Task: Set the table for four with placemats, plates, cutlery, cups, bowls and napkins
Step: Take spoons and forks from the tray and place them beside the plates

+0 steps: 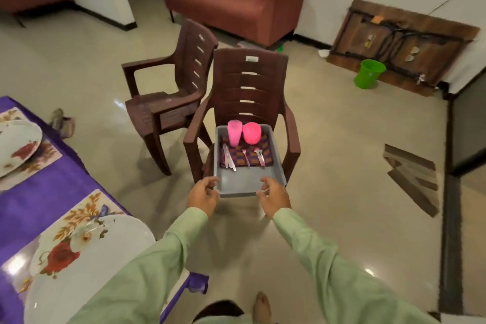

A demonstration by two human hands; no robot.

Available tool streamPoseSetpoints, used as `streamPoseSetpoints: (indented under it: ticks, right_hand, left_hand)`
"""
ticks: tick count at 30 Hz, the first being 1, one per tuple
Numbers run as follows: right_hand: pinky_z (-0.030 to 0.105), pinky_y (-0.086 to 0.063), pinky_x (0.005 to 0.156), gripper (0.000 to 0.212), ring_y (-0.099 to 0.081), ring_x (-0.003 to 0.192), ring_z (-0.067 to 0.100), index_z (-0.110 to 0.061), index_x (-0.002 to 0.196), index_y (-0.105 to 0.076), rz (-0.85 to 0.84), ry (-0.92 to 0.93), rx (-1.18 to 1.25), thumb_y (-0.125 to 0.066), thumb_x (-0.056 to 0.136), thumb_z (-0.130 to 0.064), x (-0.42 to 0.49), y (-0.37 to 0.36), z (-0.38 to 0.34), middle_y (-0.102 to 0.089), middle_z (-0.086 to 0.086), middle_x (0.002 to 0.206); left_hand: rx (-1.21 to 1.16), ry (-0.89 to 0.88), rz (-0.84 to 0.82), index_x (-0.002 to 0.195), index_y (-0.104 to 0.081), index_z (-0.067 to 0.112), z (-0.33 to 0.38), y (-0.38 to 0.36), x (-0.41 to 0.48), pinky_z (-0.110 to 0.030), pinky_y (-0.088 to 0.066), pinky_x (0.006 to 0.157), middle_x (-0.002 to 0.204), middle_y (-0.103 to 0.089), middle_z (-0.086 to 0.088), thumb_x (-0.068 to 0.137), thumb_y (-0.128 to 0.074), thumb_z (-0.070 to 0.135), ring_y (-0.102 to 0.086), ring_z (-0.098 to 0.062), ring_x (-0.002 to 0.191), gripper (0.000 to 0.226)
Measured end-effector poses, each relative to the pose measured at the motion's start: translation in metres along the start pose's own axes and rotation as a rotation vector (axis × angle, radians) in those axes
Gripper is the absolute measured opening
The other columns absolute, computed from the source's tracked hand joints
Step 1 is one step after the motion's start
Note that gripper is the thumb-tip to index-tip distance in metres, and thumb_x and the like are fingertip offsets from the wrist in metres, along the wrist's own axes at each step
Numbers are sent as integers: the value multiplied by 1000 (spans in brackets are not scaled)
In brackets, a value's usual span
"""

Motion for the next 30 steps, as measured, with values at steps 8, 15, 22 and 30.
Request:
streamPoseSetpoints:
  ticks: [8, 15, 22, 30]
  right_hand:
    - [31, -42, 98, 47, -56, 112, 23, -12, 136, -51, -209, -87, -90, -64, 92, -24, 142, -21, 5, -58, 9, 122]
    - [36, -43, 99, 54, -55, 114, 28, -7, 137, -49, -295, -152, -151, -66, 89, -27, 281, -81, 16, -57, 14, 127]
    - [38, -36, 108, 57, -46, 130, 35, -1, 140, -45, -366, -176, -211, -62, 93, -28, 399, -187, 53, -50, 19, 138]
    - [43, -39, 98, 63, -43, 119, 37, 4, 139, -43, -196, -167, -472, -52, 96, -41, 462, -315, 107, -46, 22, 131]
  left_hand:
    - [44, 156, 28, 113, -65, 17, -13, -35, 112, -25, -49, 82, 106, -64, -7, 87, -64, -1, -55, -12, 73, 32]
    - [43, 291, 0, 117, -62, 16, -56, -73, 235, -32, -54, 86, 109, -62, -6, 90, -58, -2, -54, -13, 73, 33]
    - [29, 331, -6, 121, -61, 15, -108, -112, 330, -35, -53, 90, 104, -60, -4, 90, -59, -3, -57, -14, 80, 36]
    - [-76, 309, 62, 121, -62, 22, -160, -143, 381, -9, -49, 82, 114, -63, 9, 92, -62, 6, -61, 1, 93, 34]
Point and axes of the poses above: each hand's wrist, its own x-axis towards the middle knuckle, its own y-axis out of the back of the hand, z = x × y, the point moved 2 cm from there along x, towards the middle knuckle
